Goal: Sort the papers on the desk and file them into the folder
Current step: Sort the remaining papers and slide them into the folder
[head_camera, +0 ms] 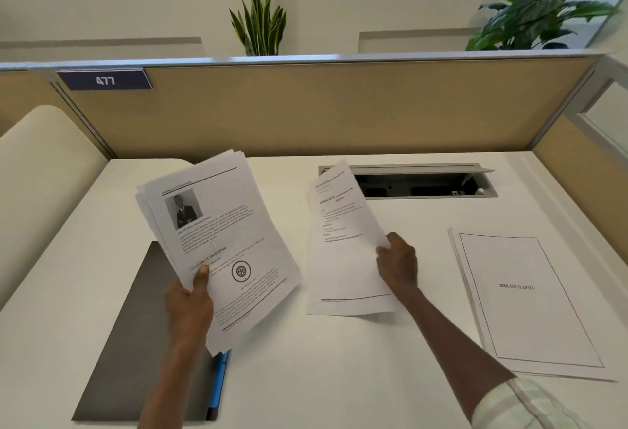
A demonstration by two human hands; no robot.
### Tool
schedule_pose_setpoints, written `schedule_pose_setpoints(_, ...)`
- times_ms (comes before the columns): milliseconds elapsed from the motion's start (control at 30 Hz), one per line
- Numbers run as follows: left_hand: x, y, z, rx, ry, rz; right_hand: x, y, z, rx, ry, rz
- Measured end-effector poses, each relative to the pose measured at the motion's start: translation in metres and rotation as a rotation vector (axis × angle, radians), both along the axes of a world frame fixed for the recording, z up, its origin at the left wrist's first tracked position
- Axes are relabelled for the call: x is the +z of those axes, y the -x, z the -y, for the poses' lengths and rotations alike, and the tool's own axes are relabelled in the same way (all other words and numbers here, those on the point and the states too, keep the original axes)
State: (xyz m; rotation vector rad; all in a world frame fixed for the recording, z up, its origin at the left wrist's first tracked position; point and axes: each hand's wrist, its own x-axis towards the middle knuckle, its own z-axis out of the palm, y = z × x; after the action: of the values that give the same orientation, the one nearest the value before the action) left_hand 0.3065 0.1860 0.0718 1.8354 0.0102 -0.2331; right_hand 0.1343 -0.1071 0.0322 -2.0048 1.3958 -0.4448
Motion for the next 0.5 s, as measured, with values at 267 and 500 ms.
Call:
schedule_pose_setpoints(267,0.021,-0.005,0.025,-0.035,-0.013,0.111,0.065,0.059,0.012,0.026,0.128,0.215)
schedule_pose_setpoints(500,0.033,0.021,0.049,-0.268,0.096,-0.066,0.105,0.075,-0.011,0.077,-0.226,0.455)
